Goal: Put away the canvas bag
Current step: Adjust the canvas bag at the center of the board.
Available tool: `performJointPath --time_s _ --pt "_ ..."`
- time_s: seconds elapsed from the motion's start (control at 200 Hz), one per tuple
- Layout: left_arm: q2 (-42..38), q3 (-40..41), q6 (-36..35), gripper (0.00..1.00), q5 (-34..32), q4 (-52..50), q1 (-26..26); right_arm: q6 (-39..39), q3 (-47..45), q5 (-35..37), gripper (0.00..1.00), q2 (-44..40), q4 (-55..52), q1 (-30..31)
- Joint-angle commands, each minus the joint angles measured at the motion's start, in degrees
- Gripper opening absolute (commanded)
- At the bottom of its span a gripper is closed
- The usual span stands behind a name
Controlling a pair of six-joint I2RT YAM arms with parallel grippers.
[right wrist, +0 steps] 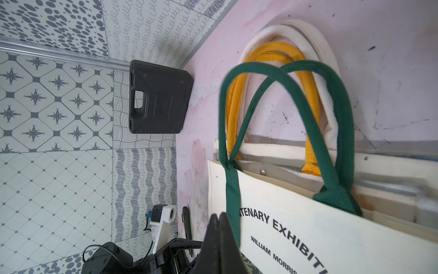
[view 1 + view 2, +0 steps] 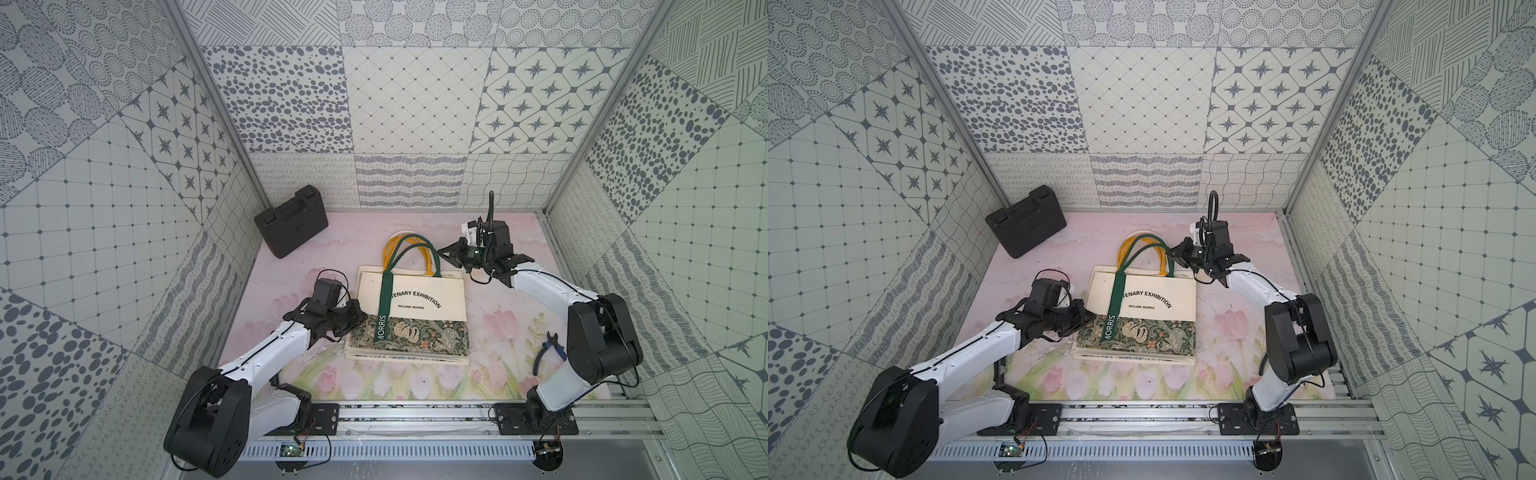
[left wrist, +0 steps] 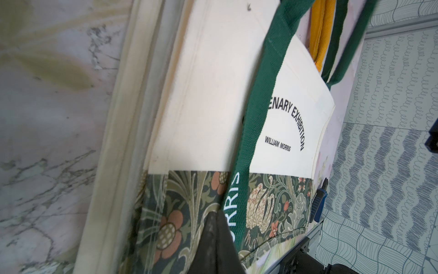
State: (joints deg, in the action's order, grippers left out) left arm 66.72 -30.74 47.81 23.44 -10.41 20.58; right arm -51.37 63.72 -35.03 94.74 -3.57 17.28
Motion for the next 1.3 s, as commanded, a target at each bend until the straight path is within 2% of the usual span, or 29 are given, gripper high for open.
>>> performJointPath --time_s 0.0,0.105,0.255,0.49,0.73,0.825,1.021,1.131,1.296 --pt "0.7 -0.3 -0.4 0.00 0.8 2.6 0.3 2.5 3.1 -0.5 0.04 4.1 -4.5 0.4" --pt "4.4 -2.5 -0.9 0.00 2.6 3.9 1.4 3.2 7.3 -0.3 0.05 7.5 -7.3 0.6" --pt "10.1 -7.4 -1.8 0.00 1.5 5.3 7.3 5.8 16.8 2.4 0.05 13.4 -15.2 3.1" --pt "20.0 -13.2 -3.3 0.00 -2.0 3.1 13.4 9.3 34.9 16.9 0.06 25.2 -31.7 7.4" --pt "23.5 -14.5 -6.6 0.00 -7.5 -2.2 16.3 11.4 45.5 29.3 0.06 32.4 -36.9 10.0" --pt "25.3 -14.6 -6.5 0.00 -8.3 -2.2 16.4 12.3 50.2 31.0 0.06 36.4 -37.9 10.6" --pt "27.1 -14.6 -6.8 0.00 -7.7 -1.2 16.5 13.8 53.8 34.8 0.04 40.5 -34.3 12.2" --pt "27.6 -15.1 -7.3 0.00 -7.9 -1.7 16.4 12.8 58.2 34.1 0.04 44.0 -36.4 12.2" --pt "27.9 -14.8 -7.0 0.00 -7.3 -1.0 16.5 12.9 59.5 32.6 0.04 46.4 -33.5 12.4"
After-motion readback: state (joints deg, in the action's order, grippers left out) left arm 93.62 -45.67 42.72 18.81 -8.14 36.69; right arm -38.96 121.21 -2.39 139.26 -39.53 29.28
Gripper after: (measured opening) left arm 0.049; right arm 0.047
